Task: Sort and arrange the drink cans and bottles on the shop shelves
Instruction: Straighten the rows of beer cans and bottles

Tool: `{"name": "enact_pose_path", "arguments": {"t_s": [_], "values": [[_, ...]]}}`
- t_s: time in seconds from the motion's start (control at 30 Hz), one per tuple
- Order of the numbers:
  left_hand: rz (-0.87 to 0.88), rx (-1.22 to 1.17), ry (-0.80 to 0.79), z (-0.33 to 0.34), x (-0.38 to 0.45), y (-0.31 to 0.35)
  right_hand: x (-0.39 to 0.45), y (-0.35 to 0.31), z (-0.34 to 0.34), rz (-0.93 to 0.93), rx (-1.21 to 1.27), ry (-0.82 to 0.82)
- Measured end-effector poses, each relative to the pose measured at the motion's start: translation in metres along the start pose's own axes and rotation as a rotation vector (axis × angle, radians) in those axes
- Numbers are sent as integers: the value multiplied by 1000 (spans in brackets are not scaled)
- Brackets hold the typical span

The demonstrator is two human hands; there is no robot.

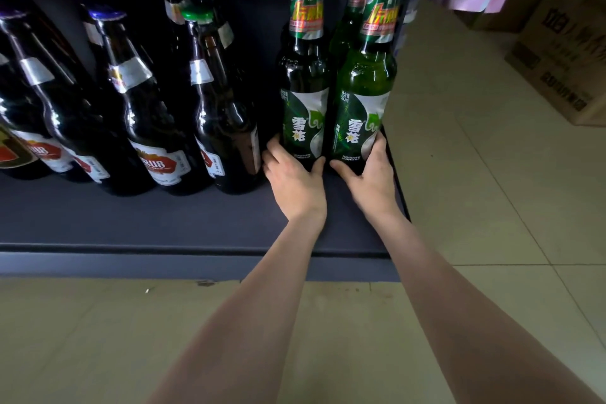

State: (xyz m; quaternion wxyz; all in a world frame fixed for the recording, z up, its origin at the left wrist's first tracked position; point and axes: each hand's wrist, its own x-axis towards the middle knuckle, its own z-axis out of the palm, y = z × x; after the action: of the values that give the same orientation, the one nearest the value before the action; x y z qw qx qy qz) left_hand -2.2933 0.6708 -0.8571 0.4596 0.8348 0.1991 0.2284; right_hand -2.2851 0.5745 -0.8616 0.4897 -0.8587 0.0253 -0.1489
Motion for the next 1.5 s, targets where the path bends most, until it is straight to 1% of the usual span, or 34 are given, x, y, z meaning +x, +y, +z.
{"name": "enact_pose_path", "arguments": {"t_s": [0.1,0.17,0.27,0.33,0.37,0.4,0.47,0.5,0.53,0.6,0.63,0.67,0.7,0.8,0.93,1.1,1.2,1.33,1.43,1.5], "values": [[2,21,-34,-2,1,-1,-1,-2,-3,36,9,-31],[35,25,-93,-10,0,-3,-1,-5,-5,53,11,-44],[127,35,-302,-36,-1,-12,-5,-6,-8,77,9,-43],[191,56,-478,-67,1,-24,-16,-7,-9,67,22,50],[220,80,-546,-84,4,-32,-25,-9,-10,50,35,119],[239,114,-583,-101,8,-39,-36,-16,-12,22,46,188],[216,159,-560,-134,18,-56,-59,-35,-11,-80,66,255],[184,161,-512,-147,23,-63,-68,-48,-7,-140,76,238],[148,155,-448,-157,27,-69,-72,-62,-1,-186,85,182],[57,115,-332,-170,33,-74,-71,-90,18,-240,85,-28],[19,94,-301,-172,34,-74,-66,-102,29,-252,73,-128],[1,81,-290,-174,34,-74,-61,-113,41,-256,57,-190],[1,77,-294,-175,33,-73,-56,-122,51,-255,45,-215],[37,53,-335,-175,27,-70,-44,-139,69,-217,5,-208],[52,21,-361,-176,24,-66,-37,-148,73,-181,-72,-190],[69,3,-322,-172,24,-54,-43,-137,42,-201,-87,-249],[68,1,-339,-160,24,-48,-53,-126,11,-190,-105,-265],[8,-34,-355,-133,29,-37,-55,-116,-20,-152,-134,-255],[-100,-12,-385,-110,36,-20,-51,-112,-32,-131,-153,-255],[-136,-28,-340,-98,44,-13,-48,-111,-37,-128,-174,-259]]}}
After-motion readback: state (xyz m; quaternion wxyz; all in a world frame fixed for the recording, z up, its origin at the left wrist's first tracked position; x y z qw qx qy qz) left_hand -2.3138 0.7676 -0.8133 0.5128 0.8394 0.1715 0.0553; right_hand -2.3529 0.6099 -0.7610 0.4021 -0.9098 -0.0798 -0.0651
